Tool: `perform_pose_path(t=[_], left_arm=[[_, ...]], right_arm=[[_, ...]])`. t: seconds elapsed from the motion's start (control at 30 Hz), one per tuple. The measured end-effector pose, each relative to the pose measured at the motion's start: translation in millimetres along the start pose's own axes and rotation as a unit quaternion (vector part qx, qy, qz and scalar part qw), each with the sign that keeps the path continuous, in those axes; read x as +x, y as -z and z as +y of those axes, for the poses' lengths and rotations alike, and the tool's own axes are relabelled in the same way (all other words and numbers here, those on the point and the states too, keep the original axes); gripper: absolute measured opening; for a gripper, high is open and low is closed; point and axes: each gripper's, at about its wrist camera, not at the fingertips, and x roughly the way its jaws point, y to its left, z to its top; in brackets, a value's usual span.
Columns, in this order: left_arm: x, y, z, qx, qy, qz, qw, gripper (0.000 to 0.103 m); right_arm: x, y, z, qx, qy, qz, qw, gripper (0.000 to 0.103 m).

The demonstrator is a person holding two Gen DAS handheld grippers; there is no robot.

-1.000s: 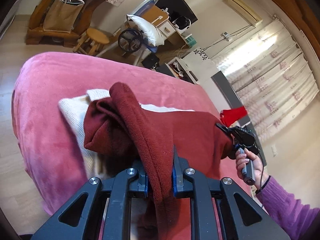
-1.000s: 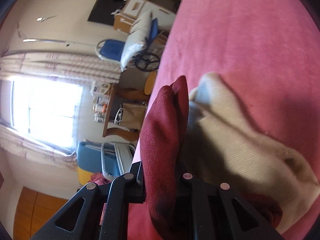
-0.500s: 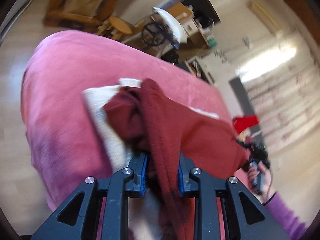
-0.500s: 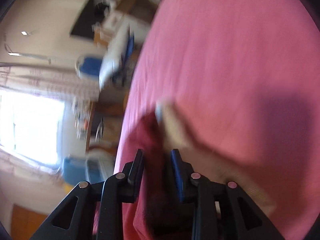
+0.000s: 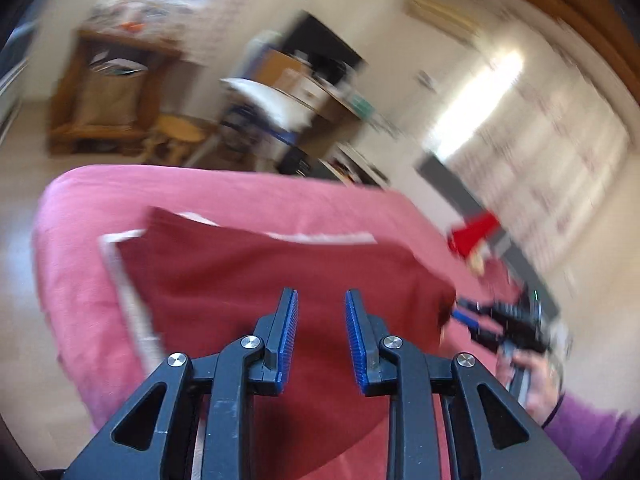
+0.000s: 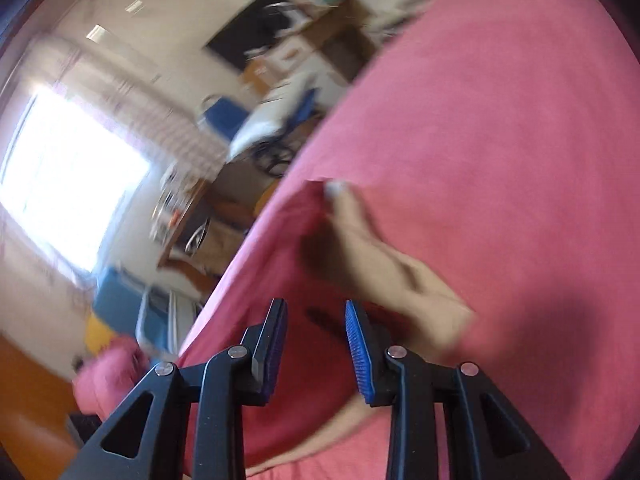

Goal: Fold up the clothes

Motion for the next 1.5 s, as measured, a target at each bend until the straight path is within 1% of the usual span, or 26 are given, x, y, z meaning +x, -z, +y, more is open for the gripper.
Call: perform_pose_path(t=[0.1, 0.13, 0.17, 0.33, 0.37, 0.47, 0.5, 0.6, 0.67, 0.73, 0.77, 0.8, 0.87, 0.9, 0.97, 1.03, 1.07, 1.13, 1.2, 1.27, 1.3, 1.33, 1.37, 1.4, 1.47, 1.5], left_arm=[[26.7, 0.7, 1.3, 0.048, -0.028, 0.024, 0.9982, 0.026], [30.4, 1.7, 6.6, 0.042, -0.047, 0.025, 0.9977, 0.026], [33.6, 2.9, 13.4, 0.032, -0.065, 0.024, 0.9971, 0.026], [38.7, 19.8, 32.9, 0.031, -0.062, 0.016, 0.9975, 0.025], [39.6, 23.3, 36.6, 0.032, -0.060, 0.014, 0.9976, 0.025], [41.7, 33.8, 42.0, 0.048, -0.061, 0.008, 0.9970, 0.025], [41.7, 36.2, 38.3, 0.063, -0.065, 0.005, 0.9959, 0.025], [35.7, 34.6, 30.9, 0.061, -0.073, 0.000, 0.9955, 0.025], [31.2, 33.0, 26.1, 0.057, -0.078, -0.003, 0.9953, 0.025], [26.8, 31.3, 21.3, 0.053, -0.084, -0.006, 0.9951, 0.025], [24.6, 30.5, 18.9, 0.051, -0.086, -0.007, 0.9950, 0.026], [22.3, 29.7, 16.5, 0.049, -0.089, -0.009, 0.9948, 0.026], [17.9, 28.0, 11.7, 0.045, -0.094, -0.011, 0.9945, 0.027], [15.7, 27.2, 9.3, 0.043, -0.097, -0.013, 0.9943, 0.027], [7.9, 27.8, -6.6, 0.061, -0.086, -0.040, 0.9936, 0.030], [-0.5, 28.8, -24.6, 0.083, -0.073, -0.072, 0.9913, 0.044], [3.2, 27.8, -24.3, 0.084, -0.077, -0.073, 0.9908, 0.049], [17.9, 24.3, -15.0, 0.077, -0.095, -0.061, 0.9907, 0.049], [32.7, 20.8, -5.8, 0.069, -0.112, -0.050, 0.9900, 0.050], [39.1, 24.6, 12.4, 0.040, -0.108, -0.046, 0.9923, 0.049], [41.5, 27.2, 22.3, 0.024, -0.103, -0.045, 0.9934, 0.049], [44.0, 29.9, 32.2, 0.007, -0.099, -0.044, 0.9941, 0.049], [44.9, 31.4, 35.4, 0.003, -0.090, -0.045, 0.9949, 0.049], [46.2, 32.3, 35.1, 0.005, -0.088, -0.046, 0.9951, 0.049], [48.4, 33.1, 35.3, 0.004, -0.087, -0.045, 0.9952, 0.049], [48.0, 32.7, 36.4, 0.002, -0.084, -0.046, 0.9954, 0.049]], right_arm=[[10.1, 7.7, -26.0, 0.063, -0.014, 0.021, 0.998, 0.031], [14.0, 9.6, -31.2, 0.078, -0.004, 0.018, 0.997, 0.031], [15.8, 11.7, -36.5, 0.095, -0.012, 0.012, 0.995, 0.031], [33.2, 17.7, -55.1, 0.167, -0.053, -0.019, 0.984, 0.031], [37.5, 15.8, -53.4, 0.170, -0.057, -0.022, 0.984, 0.031], [38.0, 6.3, -36.3, 0.143, -0.062, -0.031, 0.987, 0.009], [32.3, 4.3, -32.1, 0.141, -0.065, -0.038, 0.987, 0.008], [15.0, 4.0, -26.2, 0.141, -0.068, -0.056, 0.986, 0.008], [1.1, 10.2, -30.6, 0.149, -0.021, -0.064, 0.987, 0.008], [-5.5, 18.9, -41.2, 0.135, 0.043, -0.047, 0.989, 0.013], [-8.7, 23.3, -46.6, 0.128, 0.076, -0.037, 0.988, 0.021], [-15.0, 24.2, -51.8, 0.128, 0.094, -0.043, 0.986, 0.026], [-32.6, 18.9, -50.9, 0.127, 0.106, -0.098, 0.981, 0.027], [-33.9, 15.0, -42.0, 0.111, 0.076, -0.109, 0.985, 0.027], [-35.0, 7.1, -22.8, 0.076, 0.009, -0.129, 0.989, 0.029], [-2.7, -5.8, 11.1, 0.004, -0.045, -0.084, 0.995, 0.029], [14.3, -12.3, 28.4, -0.034, -0.072, -0.059, 0.995, 0.029], [48.1, -25.4, 63.0, -0.108, -0.124, -0.010, 0.986, 0.029], [90.4, -46.5, 64.8, -0.121, -0.104, 0.045, 0.986, 0.029], [133.0, -68.0, 65.1, -0.132, -0.080, 0.101, 0.983, 0.029], [154.4, -78.8, 65.3, -0.137, -0.068, 0.128, 0.980, 0.025], [162.8, -92.0, 59.0, -0.123, -0.062, 0.125, 0.983, 0.022], [170.1, -105.5, 52.1, -0.108, -0.056, 0.118, 0.986, 0.012], [177.3, -119.0, 45.1, -0.092, -0.050, 0.112, 0.988, 0.008], [176.4, -140.0, 32.7, -0.067, -0.032, 0.088, 0.993, 0.011], [166.7, -147.0, 27.2, -0.058, -0.018, 0.069, 0.996, 0.022]])
